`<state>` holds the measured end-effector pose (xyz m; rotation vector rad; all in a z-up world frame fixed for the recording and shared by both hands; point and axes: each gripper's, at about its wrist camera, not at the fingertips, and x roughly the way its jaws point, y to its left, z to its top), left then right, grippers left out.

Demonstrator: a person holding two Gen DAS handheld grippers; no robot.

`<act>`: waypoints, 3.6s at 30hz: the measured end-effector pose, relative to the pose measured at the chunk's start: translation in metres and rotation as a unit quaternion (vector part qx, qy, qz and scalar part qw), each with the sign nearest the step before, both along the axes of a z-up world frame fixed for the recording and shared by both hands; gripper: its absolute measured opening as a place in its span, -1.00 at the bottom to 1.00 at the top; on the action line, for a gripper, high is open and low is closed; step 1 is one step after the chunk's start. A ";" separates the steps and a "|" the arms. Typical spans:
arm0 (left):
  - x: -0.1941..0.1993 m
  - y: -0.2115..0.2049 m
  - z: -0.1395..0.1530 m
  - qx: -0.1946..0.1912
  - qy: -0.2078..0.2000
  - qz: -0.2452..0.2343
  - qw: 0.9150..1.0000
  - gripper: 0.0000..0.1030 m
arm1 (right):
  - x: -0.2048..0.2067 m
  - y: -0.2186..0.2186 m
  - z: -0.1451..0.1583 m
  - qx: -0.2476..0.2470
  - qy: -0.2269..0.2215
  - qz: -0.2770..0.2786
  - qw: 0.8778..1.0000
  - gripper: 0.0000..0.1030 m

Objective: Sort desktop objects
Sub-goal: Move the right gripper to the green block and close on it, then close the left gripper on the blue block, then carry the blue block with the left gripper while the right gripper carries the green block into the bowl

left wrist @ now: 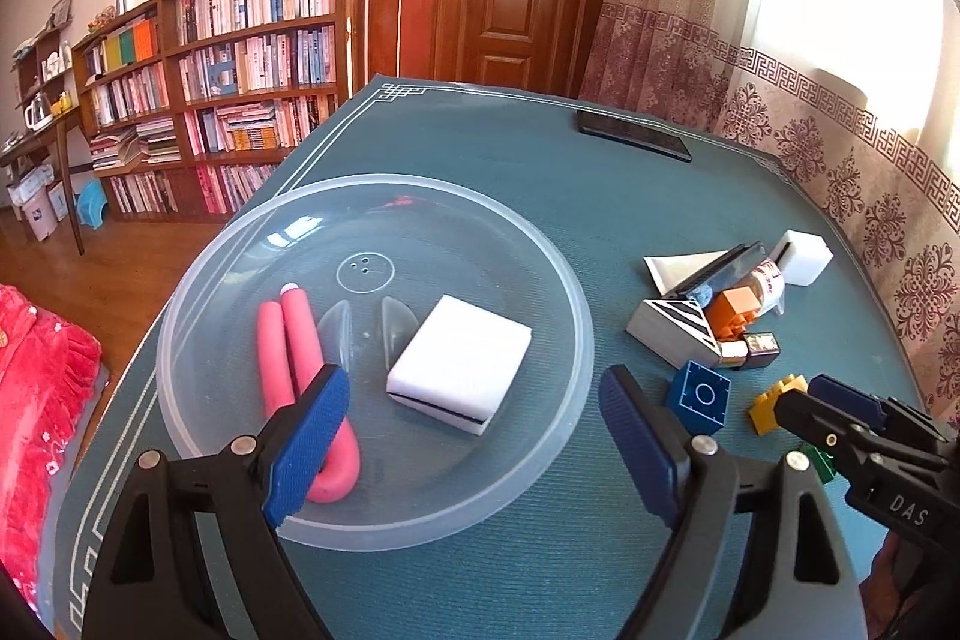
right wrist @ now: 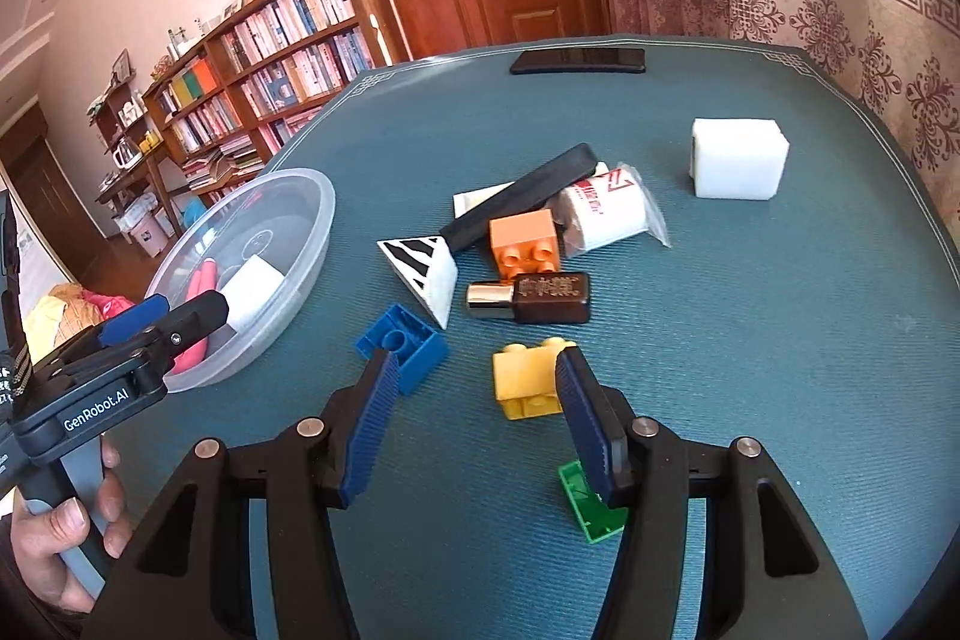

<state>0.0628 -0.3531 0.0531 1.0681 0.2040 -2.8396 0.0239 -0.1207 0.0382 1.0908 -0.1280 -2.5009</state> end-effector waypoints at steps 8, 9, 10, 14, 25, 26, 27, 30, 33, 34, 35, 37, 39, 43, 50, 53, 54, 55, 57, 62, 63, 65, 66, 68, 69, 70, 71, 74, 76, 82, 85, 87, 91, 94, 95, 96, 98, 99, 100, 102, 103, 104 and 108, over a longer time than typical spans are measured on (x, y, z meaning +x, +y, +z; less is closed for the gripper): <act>-0.004 0.026 -0.001 -0.008 -0.006 -0.026 1.000 0.72 | 0.004 0.030 -0.007 0.000 -0.007 -0.023 1.000 0.13; -0.005 0.029 -0.001 -0.009 -0.006 -0.029 1.000 0.72 | 0.005 0.033 -0.008 0.001 -0.007 -0.025 1.000 0.13; -0.005 0.032 -0.001 -0.010 -0.007 -0.032 0.999 0.72 | 0.005 0.036 -0.008 0.002 -0.009 -0.026 1.000 0.13; -0.008 0.044 -0.002 -0.010 -0.009 -0.044 0.999 0.72 | 0.007 0.048 -0.014 0.004 -0.015 -0.031 0.999 0.13; -0.015 0.072 -0.009 -0.017 -0.022 -0.073 0.997 0.72 | 0.009 0.049 -0.022 0.016 -0.032 -0.007 0.999 0.13; -0.015 0.073 -0.009 -0.018 -0.022 -0.074 0.997 0.72 | 0.009 0.049 -0.023 0.017 -0.032 -0.005 0.999 0.13; -0.015 0.073 -0.009 -0.019 -0.023 -0.074 0.997 0.72 | 0.009 0.048 -0.024 0.020 -0.034 -0.003 0.999 0.13; -0.016 0.076 -0.010 -0.021 -0.026 -0.078 0.996 0.72 | 0.008 0.046 -0.027 0.028 -0.037 -0.001 0.999 0.13; -0.017 0.078 -0.012 -0.021 -0.031 -0.082 0.996 0.72 | 0.009 0.044 -0.027 0.039 -0.033 0.003 0.999 0.12; -0.017 0.079 -0.012 -0.022 -0.032 -0.083 0.996 0.72 | 0.010 0.043 -0.027 0.044 -0.032 0.001 0.999 0.04; -0.018 0.080 -0.012 -0.023 -0.032 -0.085 0.996 0.72 | 0.010 0.044 -0.027 0.049 -0.030 -0.001 0.998 0.01; -0.019 0.083 -0.012 -0.025 -0.032 -0.089 0.995 0.72 | 0.010 0.045 -0.027 0.055 -0.030 -0.006 0.998 -0.18; -0.020 0.087 -0.013 -0.027 -0.032 -0.093 0.995 0.72 | 0.009 0.049 -0.028 0.055 -0.031 -0.008 0.998 -0.27; -0.025 0.089 -0.018 -0.019 -0.043 -0.102 0.994 0.72 | 0.009 0.055 -0.027 0.055 -0.030 -0.015 0.998 -0.29; -0.035 0.097 -0.028 -0.024 -0.056 -0.109 0.992 0.72 | 0.008 0.064 -0.028 0.051 -0.031 -0.024 0.998 -0.29; -0.040 0.103 -0.031 -0.031 -0.060 -0.114 0.991 0.72 | 0.007 0.065 -0.028 0.050 -0.031 -0.024 0.998 -0.29; -0.041 0.104 -0.032 -0.033 -0.062 -0.115 0.991 0.72 | 0.007 0.065 -0.028 0.049 -0.031 -0.024 0.998 -0.28; -0.043 0.105 -0.033 -0.034 -0.065 -0.117 0.990 0.72 | 0.006 0.065 -0.028 0.049 -0.031 -0.024 0.998 -0.28; -0.046 0.106 -0.035 -0.033 -0.070 -0.119 0.990 0.72 | 0.007 0.065 -0.028 0.048 -0.031 -0.024 0.998 -0.28; -0.051 0.108 -0.036 -0.034 -0.075 -0.122 0.989 0.72 | 0.008 0.066 -0.029 0.047 -0.031 -0.024 0.998 -0.28; -0.051 0.108 -0.037 -0.033 -0.076 -0.122 0.989 0.71 | 0.007 0.066 -0.029 0.047 -0.031 -0.024 0.998 -0.28; -0.052 0.108 -0.038 -0.035 -0.078 -0.122 0.989 0.70 | 0.008 0.066 -0.029 0.047 -0.031 -0.024 0.998 -0.28; -0.053 0.109 -0.038 -0.037 -0.079 -0.122 0.989 0.66 | 0.008 0.066 -0.029 0.047 -0.031 -0.024 0.998 -0.28; -0.053 0.110 -0.039 -0.042 -0.078 -0.122 0.989 0.56 | 0.007 0.066 -0.029 0.047 -0.031 -0.024 0.998 -0.28; -0.053 0.110 -0.039 -0.044 -0.078 -0.123 0.988 0.49 | 0.007 0.066 -0.029 0.047 -0.031 -0.024 0.998 -0.29; -0.054 0.110 -0.039 -0.043 -0.078 -0.125 0.988 0.36 | 0.007 0.066 -0.029 0.047 -0.031 -0.024 0.998 -0.29; -0.055 0.110 -0.040 -0.041 -0.079 -0.128 0.988 0.35 | 0.007 0.066 -0.029 0.047 -0.031 -0.024 0.998 -0.29; -0.053 0.110 -0.040 -0.042 -0.076 -0.129 0.988 0.25 | 0.007 0.066 -0.029 0.047 -0.031 -0.024 0.998 -0.28; -0.052 0.110 -0.039 -0.041 -0.074 -0.130 0.988 0.08 | 0.008 0.066 -0.029 0.048 -0.031 -0.024 0.998 -0.29; -0.050 0.110 -0.038 -0.040 -0.069 -0.132 0.988 -0.21 | 0.009 0.066 -0.028 0.048 -0.030 -0.024 0.998 -0.29; -0.049 0.110 -0.038 -0.041 -0.068 -0.133 0.988 -0.21 | 0.009 0.066 -0.028 0.048 -0.030 -0.024 0.998 -0.29; -0.048 0.110 -0.038 -0.042 -0.067 -0.134 0.988 -0.21 | 0.009 0.066 -0.028 0.048 -0.030 -0.024 0.998 -0.29; -0.043 0.111 -0.035 -0.047 -0.060 -0.133 0.988 -0.21 | 0.009 0.066 -0.026 0.045 -0.029 -0.026 0.998 -0.29; -0.039 0.110 -0.031 -0.049 -0.056 -0.133 0.988 -0.21 | 0.009 0.067 -0.025 0.042 -0.030 -0.028 0.998 -0.29; -0.038 0.109 -0.030 -0.049 -0.054 -0.132 0.989 -0.21 | 0.008 0.067 -0.025 0.041 -0.030 -0.029 0.998 -0.29; -0.036 0.109 -0.029 -0.049 -0.052 -0.132 0.989 -0.21 | 0.007 0.067 -0.024 0.040 -0.031 -0.030 0.998 -0.30; -0.034 0.108 -0.025 -0.050 -0.046 -0.131 0.989 -0.21 | 0.007 0.067 -0.024 0.036 -0.033 -0.032 0.998 -0.30; -0.033 0.108 -0.022 -0.051 -0.042 -0.131 0.989 -0.21 | 0.007 0.067 -0.024 0.035 -0.033 -0.032 0.998 -0.30; -0.032 0.107 -0.020 -0.051 -0.039 -0.131 0.989 -0.21 | 0.008 0.067 -0.024 0.034 -0.034 -0.031 0.998 -0.30; -0.030 0.105 -0.016 -0.049 -0.033 -0.130 0.990 -0.21 | 0.008 0.065 -0.023 0.030 -0.035 -0.030 0.999 -0.29; -0.029 0.104 -0.014 -0.048 -0.031 -0.129 0.990 -0.21 | 0.009 0.063 -0.022 0.028 -0.035 -0.029 0.999 -0.30; -0.028 0.102 -0.012 -0.047 -0.028 -0.127 0.990 -0.21 | 0.009 0.062 -0.021 0.027 -0.034 -0.028 0.999 -0.29; -0.024 0.093 -0.006 -0.042 -0.019 -0.117 0.992 -0.21 | 0.009 0.055 -0.017 0.028 -0.028 -0.022 0.999 -0.30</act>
